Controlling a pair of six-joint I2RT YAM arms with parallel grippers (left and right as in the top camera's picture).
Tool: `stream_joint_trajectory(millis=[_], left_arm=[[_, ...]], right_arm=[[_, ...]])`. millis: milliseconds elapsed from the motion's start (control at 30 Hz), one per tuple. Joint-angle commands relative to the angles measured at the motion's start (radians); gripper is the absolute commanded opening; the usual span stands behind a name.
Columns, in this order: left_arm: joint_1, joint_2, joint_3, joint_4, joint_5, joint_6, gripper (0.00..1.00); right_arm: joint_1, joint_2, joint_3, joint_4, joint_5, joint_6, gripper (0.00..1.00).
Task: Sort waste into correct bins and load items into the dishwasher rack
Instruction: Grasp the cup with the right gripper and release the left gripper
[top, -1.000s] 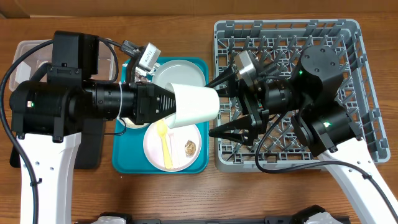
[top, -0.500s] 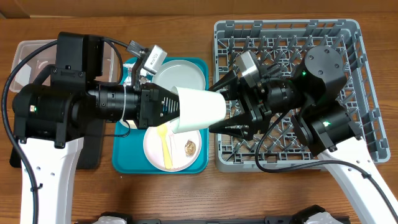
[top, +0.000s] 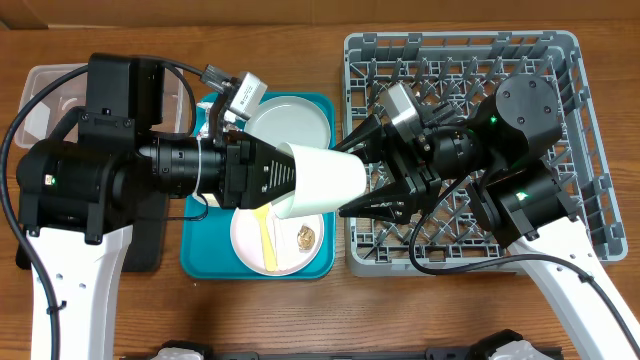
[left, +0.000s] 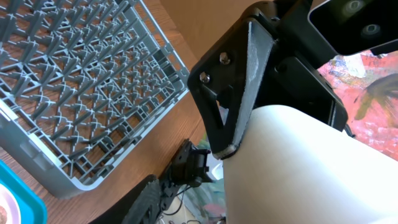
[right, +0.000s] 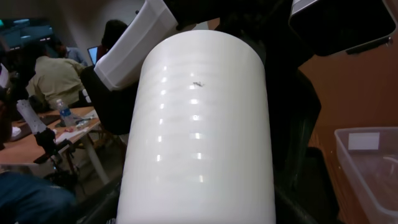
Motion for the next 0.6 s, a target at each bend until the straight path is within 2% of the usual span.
stream_joint_trajectory(millis=[0,167,267,367,567], left_arm=[[-0.001,0.002,0.003,0.005,-0.027,-0.008,0.47],[-0.001,-0.029,0.012,0.006,-0.198,-0.066,0.52],[0.0,-0.071,0.06,0.018,-0.294,-0.095,0.66],[0.0,-0.094,0.111,0.017,-0.437,-0.13,0.7],[0.0,-0.116,0.175,0.005,-0.602,-0.158,0.78]], right_arm=[[0.005,-0.018,0.02,0.008,0.029,0.072,0.44],[0.005,-0.018,0.02,0.007,0.182,0.209,0.43],[0.005,-0.018,0.02,-0.016,0.233,0.214,0.42],[0.005,-0.018,0.02,-0.031,0.235,0.214,0.42],[0.005,-0.02,0.02,-0.037,0.232,0.214,0.41]])
